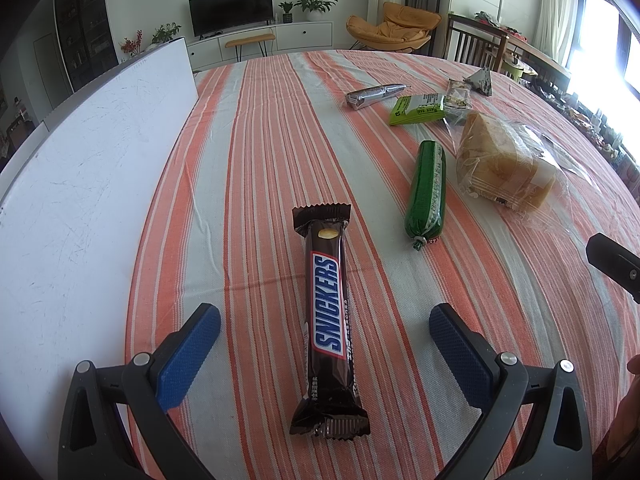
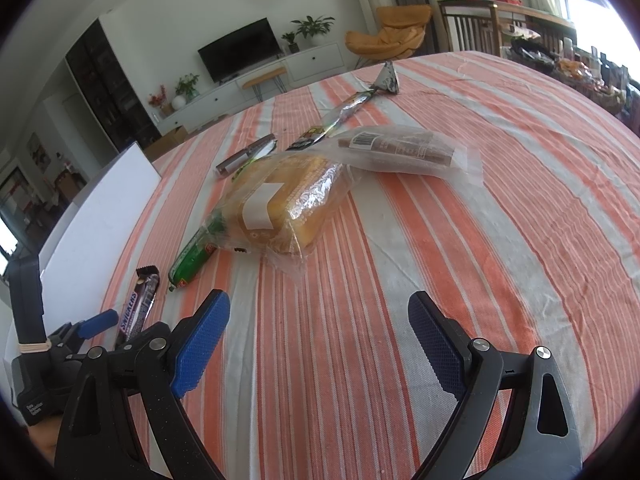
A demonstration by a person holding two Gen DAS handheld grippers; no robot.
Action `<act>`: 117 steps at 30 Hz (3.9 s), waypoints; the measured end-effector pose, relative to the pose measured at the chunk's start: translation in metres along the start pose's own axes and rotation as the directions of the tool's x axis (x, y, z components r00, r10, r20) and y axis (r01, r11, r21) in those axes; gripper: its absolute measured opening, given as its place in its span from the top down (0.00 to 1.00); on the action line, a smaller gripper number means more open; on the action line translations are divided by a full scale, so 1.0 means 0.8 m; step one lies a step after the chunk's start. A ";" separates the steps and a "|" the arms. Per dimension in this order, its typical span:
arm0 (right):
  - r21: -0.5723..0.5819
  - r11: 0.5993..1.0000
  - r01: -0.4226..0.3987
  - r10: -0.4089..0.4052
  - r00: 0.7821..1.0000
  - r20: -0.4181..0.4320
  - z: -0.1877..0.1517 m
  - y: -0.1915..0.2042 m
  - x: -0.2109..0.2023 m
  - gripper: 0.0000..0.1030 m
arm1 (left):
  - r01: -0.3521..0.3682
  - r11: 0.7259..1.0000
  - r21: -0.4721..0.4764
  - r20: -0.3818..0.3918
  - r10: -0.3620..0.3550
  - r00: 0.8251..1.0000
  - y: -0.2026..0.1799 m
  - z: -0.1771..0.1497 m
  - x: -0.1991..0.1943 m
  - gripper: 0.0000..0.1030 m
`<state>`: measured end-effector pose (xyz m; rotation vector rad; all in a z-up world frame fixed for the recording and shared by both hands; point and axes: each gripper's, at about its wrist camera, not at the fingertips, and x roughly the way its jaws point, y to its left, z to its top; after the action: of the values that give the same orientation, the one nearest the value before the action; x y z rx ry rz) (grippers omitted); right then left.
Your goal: Organize snacks
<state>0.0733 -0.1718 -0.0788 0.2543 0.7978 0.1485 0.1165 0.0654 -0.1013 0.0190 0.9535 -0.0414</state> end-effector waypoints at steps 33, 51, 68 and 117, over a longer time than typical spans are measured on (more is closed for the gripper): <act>0.190 0.948 -0.254 0.265 0.964 -0.034 0.006 -0.002 -0.009 0.10 | 0.227 0.966 -0.127 0.091 -0.216 0.972 0.038 -0.042 -0.110 0.84; -0.202 0.977 0.074 -0.153 0.901 -0.407 0.074 0.196 0.152 0.75 | 0.270 0.955 -0.126 0.064 -0.263 0.963 0.042 -0.094 -0.151 0.84; -0.048 0.980 -0.192 0.138 0.835 -0.532 0.000 0.166 0.063 0.77 | 0.427 0.885 -0.187 0.147 -0.404 0.903 0.075 -0.077 -0.230 0.84; 0.053 0.913 0.405 -0.405 0.914 -0.025 -0.011 -0.006 -0.023 0.26 | 0.032 0.999 -0.009 0.018 -0.032 0.999 -0.029 0.008 -0.004 0.01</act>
<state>0.0546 -0.1788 -0.0733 0.1366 0.8532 -0.2659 0.1187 0.0420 -0.0951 -0.0051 0.9362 -0.0669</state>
